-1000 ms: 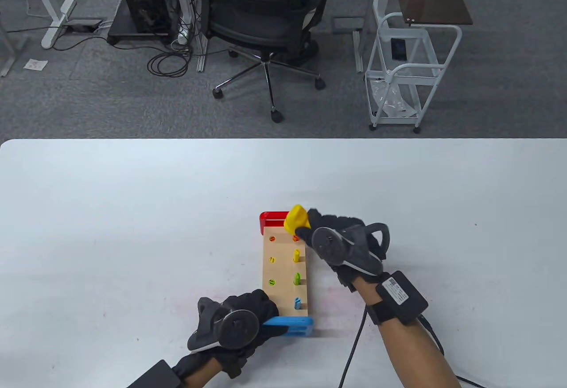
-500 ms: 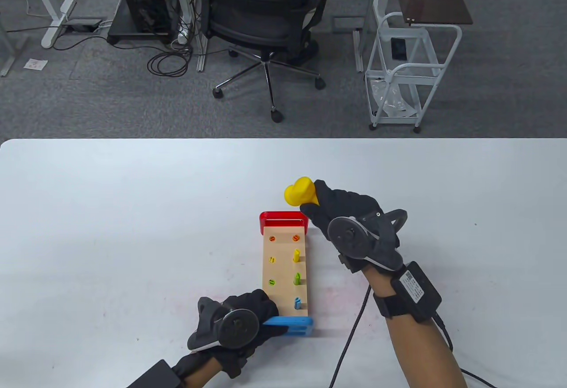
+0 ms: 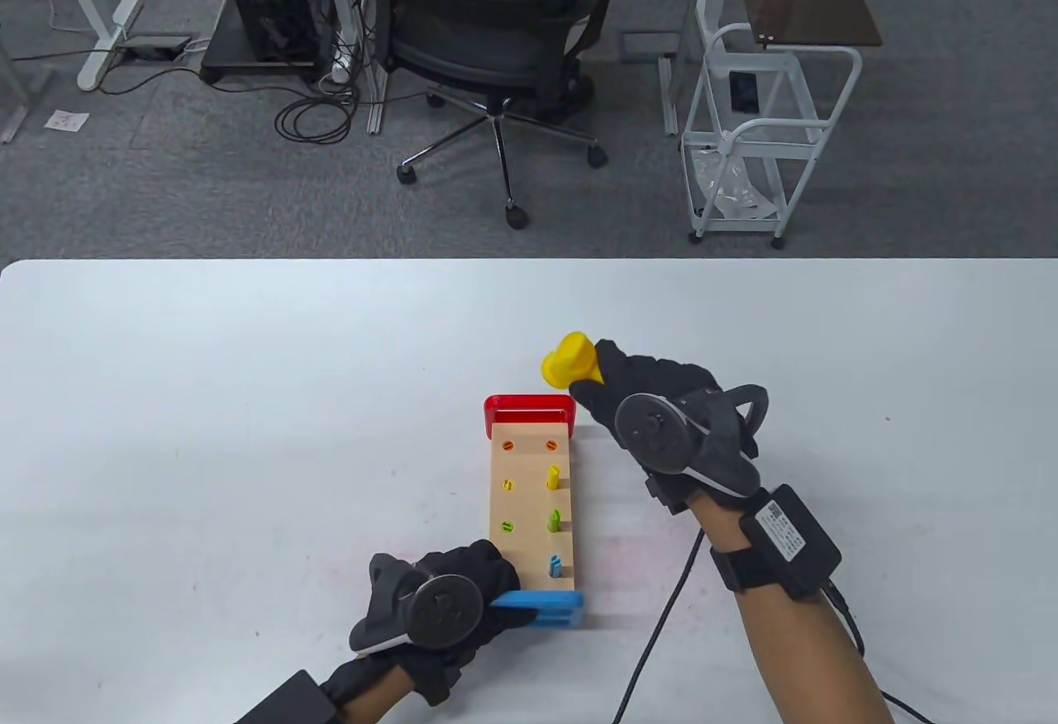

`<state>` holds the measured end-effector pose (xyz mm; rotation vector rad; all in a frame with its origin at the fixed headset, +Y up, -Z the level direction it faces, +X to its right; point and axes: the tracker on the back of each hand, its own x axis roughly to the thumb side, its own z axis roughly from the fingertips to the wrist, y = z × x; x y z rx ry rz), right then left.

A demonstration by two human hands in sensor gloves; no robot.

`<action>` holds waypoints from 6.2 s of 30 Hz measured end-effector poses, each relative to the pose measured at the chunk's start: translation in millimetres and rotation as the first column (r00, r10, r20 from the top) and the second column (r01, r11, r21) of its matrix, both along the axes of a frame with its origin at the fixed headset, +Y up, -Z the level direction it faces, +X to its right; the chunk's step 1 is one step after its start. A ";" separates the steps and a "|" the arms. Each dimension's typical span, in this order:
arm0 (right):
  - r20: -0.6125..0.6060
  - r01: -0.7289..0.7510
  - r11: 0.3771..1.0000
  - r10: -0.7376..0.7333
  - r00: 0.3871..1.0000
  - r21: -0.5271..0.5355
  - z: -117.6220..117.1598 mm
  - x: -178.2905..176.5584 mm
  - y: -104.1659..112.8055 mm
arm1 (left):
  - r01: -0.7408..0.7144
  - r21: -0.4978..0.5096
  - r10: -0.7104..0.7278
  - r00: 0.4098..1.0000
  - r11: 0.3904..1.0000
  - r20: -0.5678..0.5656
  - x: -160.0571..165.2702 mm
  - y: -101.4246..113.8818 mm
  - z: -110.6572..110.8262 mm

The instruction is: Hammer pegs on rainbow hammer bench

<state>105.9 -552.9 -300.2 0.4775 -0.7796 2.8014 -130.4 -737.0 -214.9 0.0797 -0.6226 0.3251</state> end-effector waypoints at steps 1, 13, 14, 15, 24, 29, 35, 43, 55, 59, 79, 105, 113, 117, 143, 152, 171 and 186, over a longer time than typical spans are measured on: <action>-0.008 0.032 0.999 -0.031 0.999 0.028 7.6 1.4 12.6 | -0.001 0.000 0.001 1.000 1.000 -0.001 0.0 -0.1 0.1; -0.007 -0.171 0.949 0.175 0.984 -0.263 17.8 -22.5 -100.1 | 0.000 -0.001 0.000 1.000 1.000 -0.002 -0.2 -0.4 0.2; -0.011 -0.159 0.976 0.159 0.987 -0.148 17.3 -22.0 -72.6 | 0.001 0.000 -0.001 1.000 1.000 -0.004 -0.2 -0.4 0.3; 0.006 -0.147 0.980 0.149 0.989 -0.138 19.8 -20.3 -56.9 | 0.002 0.001 -0.002 1.000 1.000 -0.005 -0.1 -0.3 0.4; 0.024 -0.030 0.998 0.029 0.999 0.061 45.2 -19.6 -0.5 | 0.009 0.006 -0.009 1.000 1.000 -0.005 -0.1 -0.5 0.6; 0.001 -0.216 0.961 0.219 0.976 -0.174 20.3 -30.9 -125.4 | 0.003 0.004 -0.003 1.000 1.000 -0.001 -0.1 -0.8 0.3; 0.068 -0.061 0.998 0.061 0.996 0.006 40.2 -28.5 2.9 | 0.013 0.007 -0.013 1.000 1.000 -0.006 -0.1 -0.3 1.0; 0.090 -0.126 0.991 0.129 0.988 -0.036 40.3 -36.4 -35.5 | 0.013 0.009 -0.012 1.000 1.000 -0.006 -0.1 -0.5 0.9; 0.083 -0.020 0.999 0.016 0.996 0.049 51.1 -33.8 17.6 | 0.001 -0.009 -0.001 1.000 1.000 -0.010 -1.0 -1.0 -0.2; 0.090 0.003 0.999 -0.007 0.996 0.051 49.9 -33.2 -3.8 | 0.004 -0.007 -0.004 1.000 1.000 -0.010 -0.8 -0.9 0.1; 0.093 -0.145 0.980 0.158 0.983 -0.139 35.9 -36.5 -75.1 | 0.005 -0.005 -0.005 1.000 1.000 -0.007 -0.6 -1.0 0.3; 0.104 -0.172 0.985 0.175 0.979 -0.032 43.9 -36.8 -45.0 | 0.003 -0.003 -0.003 1.000 1.000 -0.014 -1.0 -1.1 0.7; 0.094 -0.103 0.995 0.103 0.990 0.001 43.6 -35.1 -49.9 | 0.003 -0.002 -0.003 1.000 1.000 -0.011 -1.2 -1.0 0.9; 0.146 -0.336 0.891 0.392 0.908 -0.304 34.6 -33.9 -156.1 | 0.000 -0.006 0.000 1.000 1.000 -0.018 -1.8 -0.7 0.3; 0.082 -0.193 0.979 0.198 0.977 -0.068 76.1 -31.8 -58.5 | -0.001 -0.005 0.001 1.000 1.000 -0.014 -1.3 -1.6 0.4; 0.092 -0.058 0.998 0.059 0.994 -0.015 89.2 -28.8 -31.1 | 0.001 -0.002 -0.001 1.000 1.000 -0.006 -1.2 -1.5 0.3; 0.070 -0.186 0.972 0.197 0.978 -0.142 87.0 -43.1 -89.7 | -0.001 -0.001 0.001 1.000 1.000 -0.009 -1.2 -1.6 1.2; 0.071 0.014 0.993 -0.022 0.997 0.116 118.0 -18.5 5.7 | -0.002 -0.001 0.002 1.000 1.000 -0.009 -1.5 -1.6 1.1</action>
